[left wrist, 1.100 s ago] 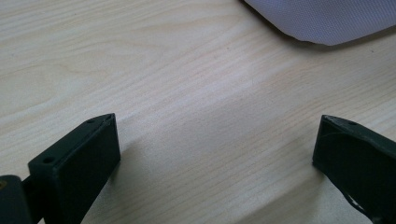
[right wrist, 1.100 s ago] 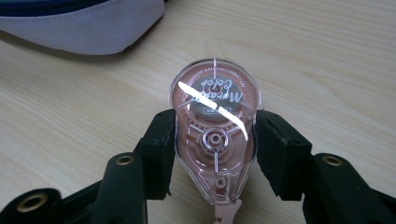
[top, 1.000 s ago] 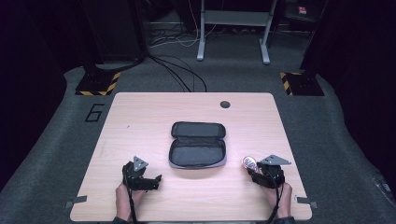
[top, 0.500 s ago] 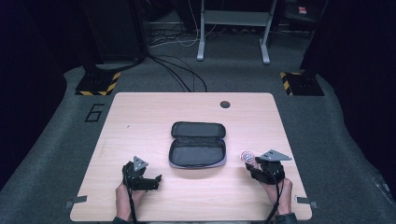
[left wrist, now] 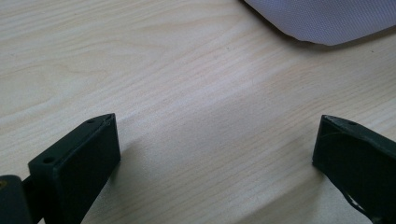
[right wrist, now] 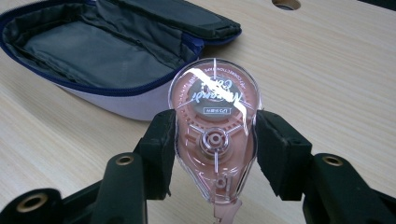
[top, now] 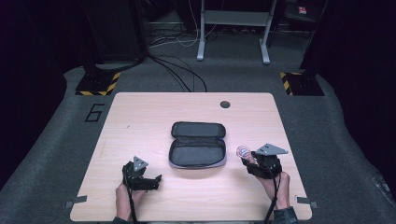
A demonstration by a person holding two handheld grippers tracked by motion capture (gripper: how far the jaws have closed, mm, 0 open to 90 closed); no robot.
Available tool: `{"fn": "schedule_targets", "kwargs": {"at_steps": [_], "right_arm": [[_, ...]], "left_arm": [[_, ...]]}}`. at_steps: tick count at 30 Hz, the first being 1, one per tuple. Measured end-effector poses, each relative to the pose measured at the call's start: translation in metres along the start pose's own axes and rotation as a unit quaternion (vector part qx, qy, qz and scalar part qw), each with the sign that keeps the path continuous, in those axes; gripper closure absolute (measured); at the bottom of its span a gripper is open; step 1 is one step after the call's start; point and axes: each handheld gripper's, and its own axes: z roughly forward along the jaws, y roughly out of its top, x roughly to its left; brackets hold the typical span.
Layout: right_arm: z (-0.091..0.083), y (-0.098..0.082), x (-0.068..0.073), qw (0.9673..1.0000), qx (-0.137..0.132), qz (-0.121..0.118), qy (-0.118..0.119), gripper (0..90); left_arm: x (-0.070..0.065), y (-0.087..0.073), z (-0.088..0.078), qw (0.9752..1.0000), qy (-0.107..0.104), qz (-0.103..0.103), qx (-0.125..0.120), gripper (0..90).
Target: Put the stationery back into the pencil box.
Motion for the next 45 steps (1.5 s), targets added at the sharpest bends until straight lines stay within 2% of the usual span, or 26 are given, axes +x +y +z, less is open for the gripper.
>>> {"fn": "schedule_targets", "kwargs": {"at_steps": [14, 17, 27, 35, 37, 42, 45], "right_arm": [[0.007, 0.028, 0.015, 0.9995, -0.011, -0.025, 0.018, 49.6], [0.01, 0.035, 0.019, 0.999, -0.012, -0.037, 0.023, 49.6], [0.018, 0.052, 0.029, 0.9981, -0.014, -0.047, 0.036, 49.6], [0.033, 0.065, 0.04, 0.9959, -0.01, -0.073, 0.053, 49.6], [0.037, 0.068, 0.043, 0.9958, -0.005, -0.07, 0.059, 49.6], [0.048, 0.076, 0.048, 0.9939, 0.001, -0.085, 0.07, 49.6], [0.054, 0.079, 0.052, 0.9937, 0.005, -0.085, 0.073, 49.5]], "left_arm": [[0.0, 0.0, 0.0, 1.0, 0.0, 0.0, 0.0, 0.7], [0.0, 0.0, 0.0, 1.0, 0.0, 0.001, 0.0, 0.7], [0.0, 0.0, 0.0, 1.0, 0.0, 0.0, 0.0, 0.6], [0.0, 0.0, 0.0, 1.0, 0.0, 0.0, 0.0, 0.7], [0.0, 0.0, 0.0, 1.0, 0.0, 0.0, 0.0, 0.7], [0.0, 0.0, 0.0, 1.0, 0.0, 0.0, 0.0, 0.7], [0.0, 0.0, 0.0, 1.0, 0.0, 0.001, 0.0, 0.6]]}}
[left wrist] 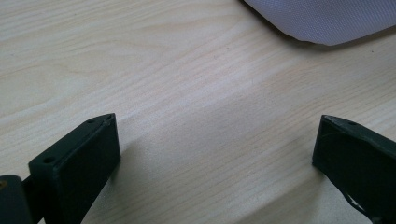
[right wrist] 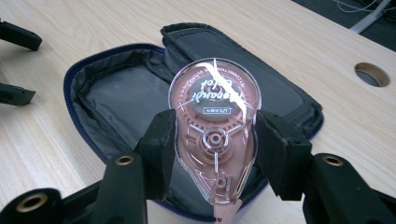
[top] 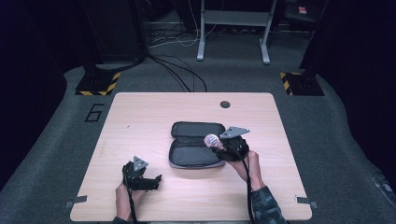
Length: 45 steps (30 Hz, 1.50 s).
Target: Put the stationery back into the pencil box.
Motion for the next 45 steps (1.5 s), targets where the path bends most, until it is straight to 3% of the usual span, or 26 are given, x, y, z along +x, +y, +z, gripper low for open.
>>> {"fn": "schedule_targets", "kwargs": {"at_steps": [17, 20, 23, 27, 38, 41, 43, 45], "right_arm": [[0.048, 0.006, 0.015, 0.9989, 0.036, 0.004, 0.03, 49.6], [0.056, 0.003, 0.015, 0.9983, 0.046, -0.004, 0.036, 49.5], [0.064, -0.001, 0.017, 0.9981, 0.049, 0.007, 0.037, 49.5], [0.075, -0.003, 0.02, 0.9966, 0.07, 0.018, 0.04, 49.5], [0.096, -0.005, 0.026, 0.9927, 0.114, 0.005, 0.041, 49.3], [0.099, -0.005, 0.027, 0.9922, 0.117, 0.015, 0.04, 48.9], [0.1, -0.005, 0.026, 0.9921, 0.117, 0.016, 0.042, 44.8], [0.099, -0.005, 0.025, 0.9919, 0.117, 0.018, 0.046, 33.1]], "left_arm": [[0.0, 0.0, 0.0, 1.0, 0.0, 0.0, 0.0, 0.6], [0.0, 0.0, -0.001, 1.0, -0.002, 0.002, 0.005, 0.6], [-0.001, 0.0, 0.001, 1.0, 0.001, -0.005, -0.005, 0.7], [0.0, 0.0, 0.0, 1.0, -0.002, -0.004, 0.001, 0.7], [0.0, 0.0, -0.001, 1.0, -0.002, 0.001, 0.005, 0.7], [0.0, 0.0, 0.0, 1.0, 0.0, 0.0, 0.0, 0.7], [0.0, 0.0, 0.0, 1.0, 0.0, 0.0, 0.0, 0.7], [0.0, 0.0, 0.0, 1.0, 0.0, 0.0, 0.0, 0.7]]}}
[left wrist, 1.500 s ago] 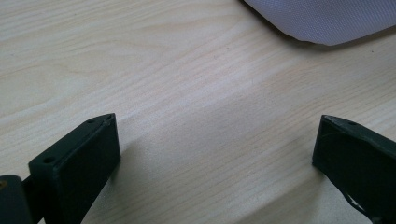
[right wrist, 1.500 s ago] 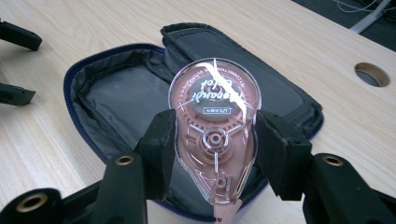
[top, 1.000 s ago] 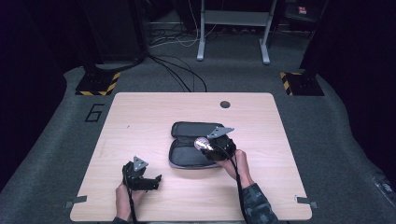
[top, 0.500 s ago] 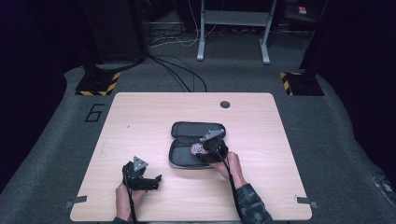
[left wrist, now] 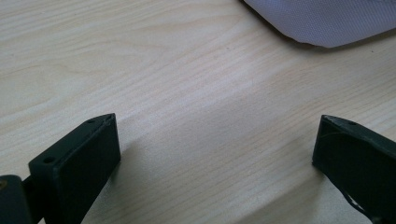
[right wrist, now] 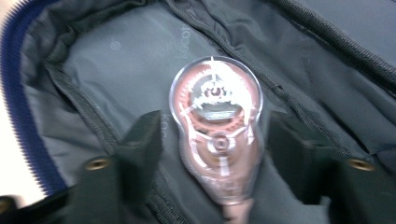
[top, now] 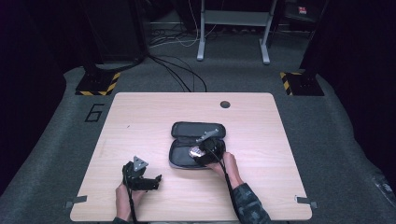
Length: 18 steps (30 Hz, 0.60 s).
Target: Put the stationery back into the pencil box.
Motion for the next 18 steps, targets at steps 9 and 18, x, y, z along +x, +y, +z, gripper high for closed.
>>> {"fn": "schedule_targets", "kwargs": {"at_steps": [9, 18], "right_arm": [[-0.032, -0.007, -0.002, 0.999, -0.043, 0.008, 0.005, 13.9], [-0.083, -0.043, -0.013, 0.9951, -0.094, 0.03, -0.006, 10.4]], "left_arm": [[0.0, 0.0, 0.0, 1.0, 0.0, 0.0, 0.0, 0.7], [0.0, 0.0, 0.0, 1.0, 0.0, 0.0, 0.0, 0.7]]}}
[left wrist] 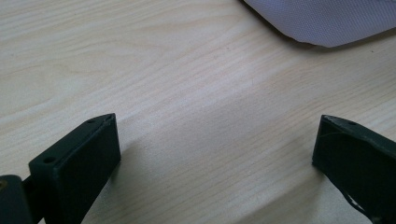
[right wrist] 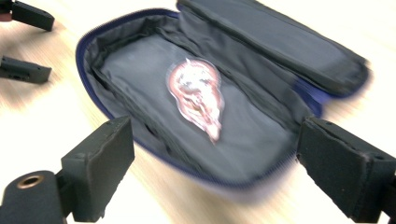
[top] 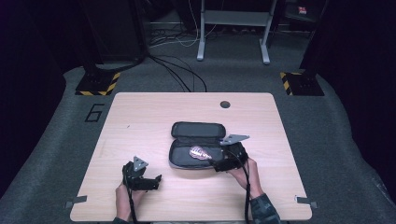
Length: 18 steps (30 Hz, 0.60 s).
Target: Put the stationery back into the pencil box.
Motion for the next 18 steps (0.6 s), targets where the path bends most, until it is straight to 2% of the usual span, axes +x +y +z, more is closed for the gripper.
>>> {"fn": "schedule_targets", "kwargs": {"at_steps": [5, 11, 18], "right_arm": [[-0.023, -0.025, -0.009, 0.9996, -0.003, 0.012, -0.025, 8.5], [-0.046, -0.065, -0.022, 0.9975, -0.005, 0.037, -0.06, 7.8], [-0.053, -0.116, -0.041, 0.9924, 0.011, 0.069, -0.1, 7.3]], "left_arm": [[0.0, 0.0, 0.0, 1.0, 0.0, 0.0, 0.0, 0.7], [0.0, 0.0, 0.0, 1.0, 0.0, 0.0, 0.0, 0.8], [0.0, 0.0, 0.0, 1.0, 0.0, -0.001, 0.0, 0.8]]}}
